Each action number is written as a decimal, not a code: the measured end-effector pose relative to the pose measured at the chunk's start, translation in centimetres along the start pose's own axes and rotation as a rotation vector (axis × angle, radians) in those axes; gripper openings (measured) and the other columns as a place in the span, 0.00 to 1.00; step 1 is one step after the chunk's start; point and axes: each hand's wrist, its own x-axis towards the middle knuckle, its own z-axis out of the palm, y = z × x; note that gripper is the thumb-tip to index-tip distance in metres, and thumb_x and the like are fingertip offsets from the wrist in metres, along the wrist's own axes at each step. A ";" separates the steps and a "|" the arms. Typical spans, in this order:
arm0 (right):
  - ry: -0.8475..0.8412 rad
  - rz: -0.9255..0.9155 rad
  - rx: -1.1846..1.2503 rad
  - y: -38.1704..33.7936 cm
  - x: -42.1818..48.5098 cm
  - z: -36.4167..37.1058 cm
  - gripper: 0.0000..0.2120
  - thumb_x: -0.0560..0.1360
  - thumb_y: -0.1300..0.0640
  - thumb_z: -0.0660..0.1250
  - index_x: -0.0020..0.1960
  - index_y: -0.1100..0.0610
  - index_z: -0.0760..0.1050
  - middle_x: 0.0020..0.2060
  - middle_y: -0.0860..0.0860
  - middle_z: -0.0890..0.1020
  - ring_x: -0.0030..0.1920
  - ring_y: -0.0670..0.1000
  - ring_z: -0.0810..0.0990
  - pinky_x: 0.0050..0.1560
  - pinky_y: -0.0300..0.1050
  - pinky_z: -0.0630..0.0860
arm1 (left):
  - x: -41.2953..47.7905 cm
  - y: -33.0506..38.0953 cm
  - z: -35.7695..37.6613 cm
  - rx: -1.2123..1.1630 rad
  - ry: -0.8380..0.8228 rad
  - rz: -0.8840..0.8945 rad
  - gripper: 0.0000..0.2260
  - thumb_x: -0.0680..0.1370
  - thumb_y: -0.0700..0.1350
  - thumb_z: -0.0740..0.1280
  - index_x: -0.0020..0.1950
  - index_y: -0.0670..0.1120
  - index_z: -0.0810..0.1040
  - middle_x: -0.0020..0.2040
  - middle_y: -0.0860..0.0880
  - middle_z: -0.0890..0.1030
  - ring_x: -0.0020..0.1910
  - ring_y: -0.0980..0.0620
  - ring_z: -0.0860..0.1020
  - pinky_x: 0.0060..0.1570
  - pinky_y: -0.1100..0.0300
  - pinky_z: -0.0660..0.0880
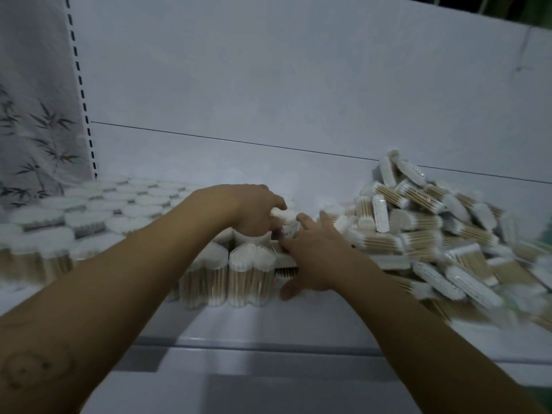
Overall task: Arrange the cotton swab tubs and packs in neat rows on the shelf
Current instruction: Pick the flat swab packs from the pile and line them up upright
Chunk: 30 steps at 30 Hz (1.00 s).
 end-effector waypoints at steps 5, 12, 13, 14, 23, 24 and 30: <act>0.256 0.007 0.074 0.7 -1.3 1.3 0.24 0.70 0.38 0.67 0.59 0.51 0.76 0.52 0.50 0.79 0.62 0.53 0.69 0.47 0.48 0.71 | -1.7 0.5 0.6 0.012 0.008 0.057 0.21 0.82 0.57 0.58 0.75 0.56 0.64 0.73 0.49 0.66 0.70 0.47 0.68 0.68 0.49 0.65; 0.494 0.339 0.242 3.3 -3.4 2.4 0.12 0.73 0.45 0.65 0.50 0.53 0.75 0.45 0.51 0.81 0.50 0.55 0.76 0.41 0.46 0.69 | -1.3 2.2 0.2 -0.029 0.049 0.116 0.24 0.80 0.54 0.64 0.75 0.54 0.64 0.70 0.49 0.70 0.67 0.48 0.69 0.64 0.53 0.68; 0.475 0.365 0.277 3.7 -3.4 2.3 0.13 0.74 0.45 0.63 0.52 0.53 0.75 0.47 0.51 0.81 0.52 0.55 0.75 0.44 0.46 0.69 | -1.0 2.6 0.2 -0.028 0.042 0.117 0.26 0.79 0.54 0.66 0.75 0.54 0.63 0.70 0.49 0.71 0.67 0.48 0.70 0.63 0.53 0.68; 0.494 0.384 0.306 4.1 -3.4 2.1 0.14 0.75 0.43 0.61 0.53 0.52 0.75 0.47 0.51 0.81 0.52 0.54 0.75 0.44 0.47 0.69 | -0.7 3.0 0.2 -0.028 0.038 0.114 0.29 0.77 0.54 0.69 0.75 0.54 0.62 0.69 0.49 0.71 0.67 0.47 0.70 0.63 0.53 0.69; 0.318 0.283 0.532 7.1 -3.9 -0.1 0.16 0.71 0.50 0.71 0.56 0.53 0.74 0.48 0.48 0.80 0.50 0.51 0.77 0.42 0.43 0.67 | 1.4 5.6 1.3 -0.064 -0.006 0.083 0.50 0.66 0.46 0.80 0.76 0.56 0.50 0.67 0.48 0.67 0.62 0.43 0.74 0.58 0.48 0.73; 0.345 0.288 0.567 7.4 -4.0 -0.4 0.15 0.70 0.51 0.72 0.54 0.54 0.75 0.46 0.48 0.79 0.47 0.51 0.76 0.42 0.44 0.68 | 1.6 5.7 1.1 -0.033 -0.008 0.072 0.48 0.66 0.47 0.80 0.76 0.55 0.51 0.66 0.47 0.68 0.61 0.44 0.74 0.56 0.49 0.73; 0.416 0.315 0.869 10.5 -4.1 -2.6 0.08 0.67 0.59 0.74 0.45 0.56 0.78 0.40 0.51 0.82 0.41 0.52 0.81 0.42 0.48 0.77 | 2.7 6.1 -0.3 -0.085 0.048 0.005 0.42 0.70 0.51 0.77 0.75 0.50 0.55 0.61 0.46 0.75 0.53 0.48 0.75 0.51 0.54 0.74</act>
